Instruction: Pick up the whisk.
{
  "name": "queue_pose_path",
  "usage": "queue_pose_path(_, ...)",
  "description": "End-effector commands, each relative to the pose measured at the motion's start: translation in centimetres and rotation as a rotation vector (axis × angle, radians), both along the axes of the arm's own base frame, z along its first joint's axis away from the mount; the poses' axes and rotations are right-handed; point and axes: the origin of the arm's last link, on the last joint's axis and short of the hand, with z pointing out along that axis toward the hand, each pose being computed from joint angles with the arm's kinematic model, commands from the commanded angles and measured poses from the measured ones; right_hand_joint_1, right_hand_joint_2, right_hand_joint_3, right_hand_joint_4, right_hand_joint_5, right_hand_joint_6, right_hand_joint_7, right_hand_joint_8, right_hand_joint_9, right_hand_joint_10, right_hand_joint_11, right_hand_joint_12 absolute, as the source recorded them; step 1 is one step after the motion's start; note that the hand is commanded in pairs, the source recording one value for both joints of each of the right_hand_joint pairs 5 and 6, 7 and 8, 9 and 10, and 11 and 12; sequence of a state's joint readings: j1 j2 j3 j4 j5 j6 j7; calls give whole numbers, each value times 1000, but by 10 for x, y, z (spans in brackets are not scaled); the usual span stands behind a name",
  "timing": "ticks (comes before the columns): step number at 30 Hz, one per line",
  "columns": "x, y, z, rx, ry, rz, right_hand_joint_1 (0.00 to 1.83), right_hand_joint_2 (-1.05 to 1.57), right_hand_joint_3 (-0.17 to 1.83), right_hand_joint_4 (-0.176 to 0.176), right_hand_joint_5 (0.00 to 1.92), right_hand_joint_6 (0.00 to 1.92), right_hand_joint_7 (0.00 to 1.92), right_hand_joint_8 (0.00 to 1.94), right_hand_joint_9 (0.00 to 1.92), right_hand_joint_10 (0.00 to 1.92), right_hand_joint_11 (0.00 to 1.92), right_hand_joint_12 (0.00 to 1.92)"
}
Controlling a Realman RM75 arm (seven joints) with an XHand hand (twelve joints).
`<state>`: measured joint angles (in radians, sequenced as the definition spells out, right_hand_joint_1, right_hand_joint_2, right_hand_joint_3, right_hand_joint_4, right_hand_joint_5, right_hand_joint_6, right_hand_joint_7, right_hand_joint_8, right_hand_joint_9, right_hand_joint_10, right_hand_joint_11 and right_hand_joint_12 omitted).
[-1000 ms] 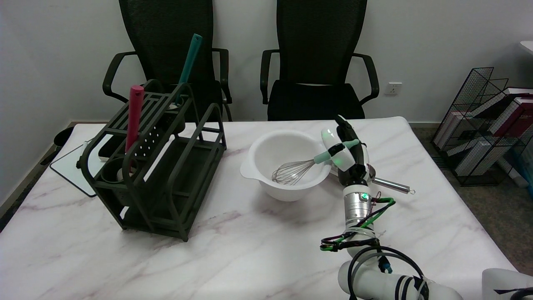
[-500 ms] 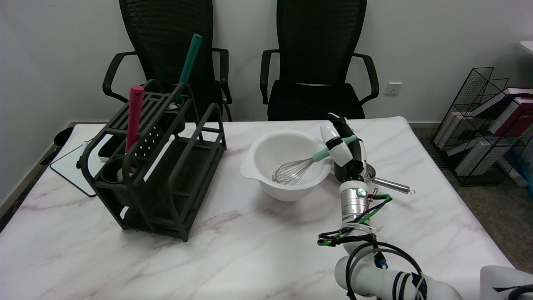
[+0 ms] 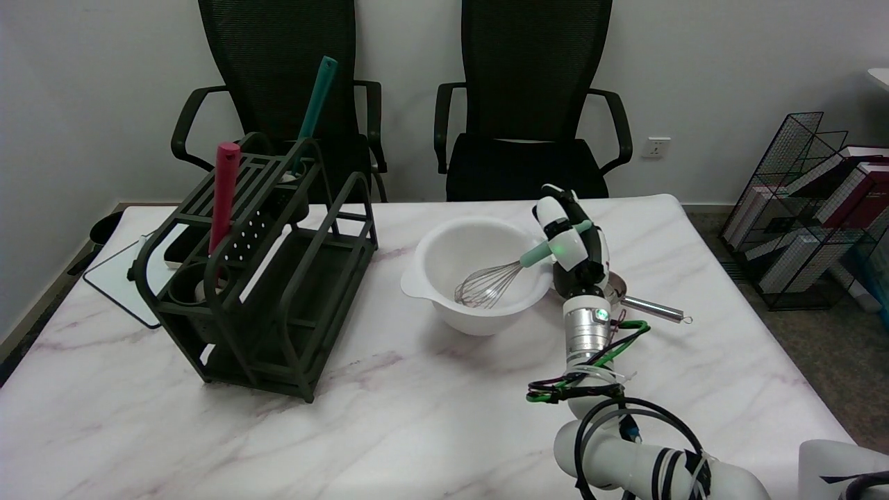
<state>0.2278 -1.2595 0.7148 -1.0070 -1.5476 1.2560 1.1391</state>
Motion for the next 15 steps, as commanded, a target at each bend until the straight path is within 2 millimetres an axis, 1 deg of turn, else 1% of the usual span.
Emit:
queue_pose_path(1, 5, -2, -5, 2, -109, 30, 941, 607, 919, 0, 754, 754, 170, 170, 310, 310, 499, 499)
queue_pose_path(6, 4, -2, -5, -1, -131, 29, 948, 664, 934, 0, 802, 802, 251, 251, 426, 426, 652, 652)
queue_pose_path(8, 4, -2, -5, -1, -131, 29, 953, 675, 944, 0, 827, 827, 352, 352, 519, 519, 774, 774)
queue_pose_path(9, 4, -1, -5, -1, -131, 28, 958, 689, 945, 0, 855, 855, 521, 521, 672, 672, 946, 946)
queue_pose_path(10, 3, -1, -5, -3, -130, 25, 965, 726, 935, 0, 888, 888, 805, 805, 831, 831, 1077, 1077)
queue_pose_path(11, 3, -1, -5, -4, -129, 24, 975, 769, 919, 0, 928, 928, 1109, 1109, 1039, 1039, 1202, 1202)
queue_pose_path(12, 3, -1, -5, -4, -130, 24, 984, 834, 889, 0, 975, 975, 1369, 1369, 1336, 1336, 1344, 1344)
queue_pose_path(13, 2, -1, -4, -4, -131, 25, 955, 866, 877, 0, 1002, 1002, 1448, 1448, 1458, 1458, 1404, 1404)
queue_pose_path(15, 2, -1, -4, -1, -138, 26, 955, 921, 869, 0, 1064, 1064, 1569, 1569, 1585, 1585, 1505, 1505)
